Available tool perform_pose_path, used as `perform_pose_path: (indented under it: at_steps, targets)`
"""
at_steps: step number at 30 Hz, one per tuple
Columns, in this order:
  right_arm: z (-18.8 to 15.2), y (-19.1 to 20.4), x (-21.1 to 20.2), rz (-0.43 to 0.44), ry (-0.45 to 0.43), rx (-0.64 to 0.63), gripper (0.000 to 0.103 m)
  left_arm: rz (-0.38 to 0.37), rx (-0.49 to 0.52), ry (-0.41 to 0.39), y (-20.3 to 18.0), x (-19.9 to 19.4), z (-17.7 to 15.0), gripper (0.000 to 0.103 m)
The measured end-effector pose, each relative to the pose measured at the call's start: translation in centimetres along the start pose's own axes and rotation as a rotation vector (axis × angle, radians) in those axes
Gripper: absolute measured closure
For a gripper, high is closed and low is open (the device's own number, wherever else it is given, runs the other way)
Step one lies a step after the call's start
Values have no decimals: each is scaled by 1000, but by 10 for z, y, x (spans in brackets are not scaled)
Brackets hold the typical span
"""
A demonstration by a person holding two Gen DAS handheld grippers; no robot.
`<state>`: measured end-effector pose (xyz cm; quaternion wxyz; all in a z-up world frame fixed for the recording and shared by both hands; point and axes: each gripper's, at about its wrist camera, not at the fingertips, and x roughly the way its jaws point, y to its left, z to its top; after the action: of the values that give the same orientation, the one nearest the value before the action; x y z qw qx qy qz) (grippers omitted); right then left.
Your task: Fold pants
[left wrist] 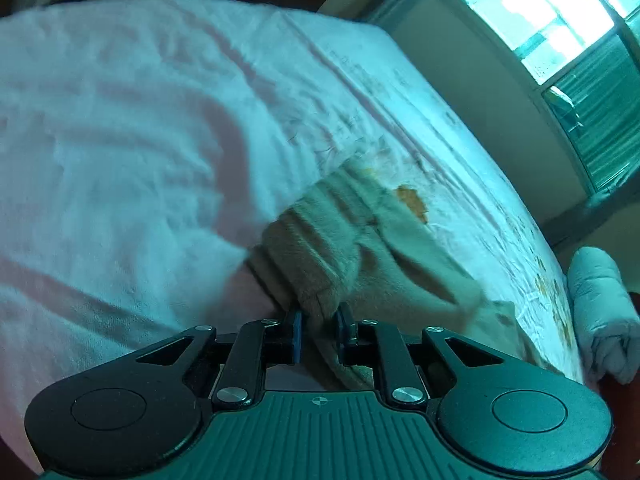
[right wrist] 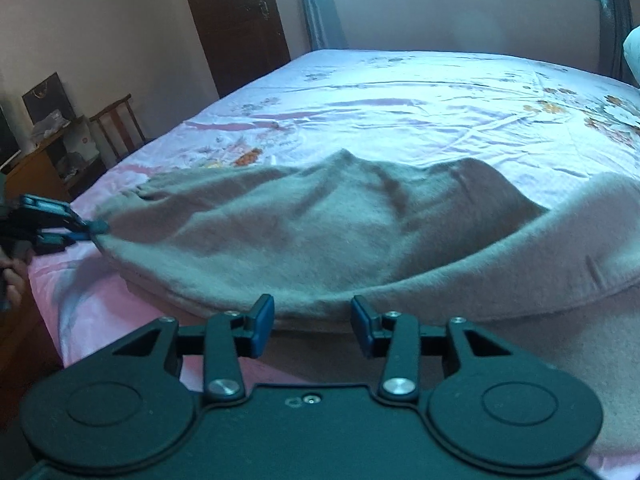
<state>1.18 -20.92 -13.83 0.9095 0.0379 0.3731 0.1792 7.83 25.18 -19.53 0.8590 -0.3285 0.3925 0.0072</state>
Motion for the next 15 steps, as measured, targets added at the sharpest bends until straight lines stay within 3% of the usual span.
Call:
perform_pose_path:
  at_steps: [2,4,5,7,8,11,15]
  targets:
    - [0,1,-2,3,-2,-5,68,9,62,-11,-7,-2,1,86]
    - [-2,0,-2,-6,-1,-6,68,25,82,-6,-3,1,-2,76]
    - [-3,-1,-2,-9,0,3,68,31,16,46,10,9,-3,63]
    - [-4,-4,1,-4,11,23,68,-34,-93,55,30,7,-2,63]
    - [-4,-4,2,-4,15,26,68,-40,-91,50,30,3,0,62]
    - [-5,-4,0,-6,5,25,68,-1,16,2,13,-22,4,62]
    - [-4,-8,-2,-9,-6,43,68,63,152,-132,-13,-65,1,62]
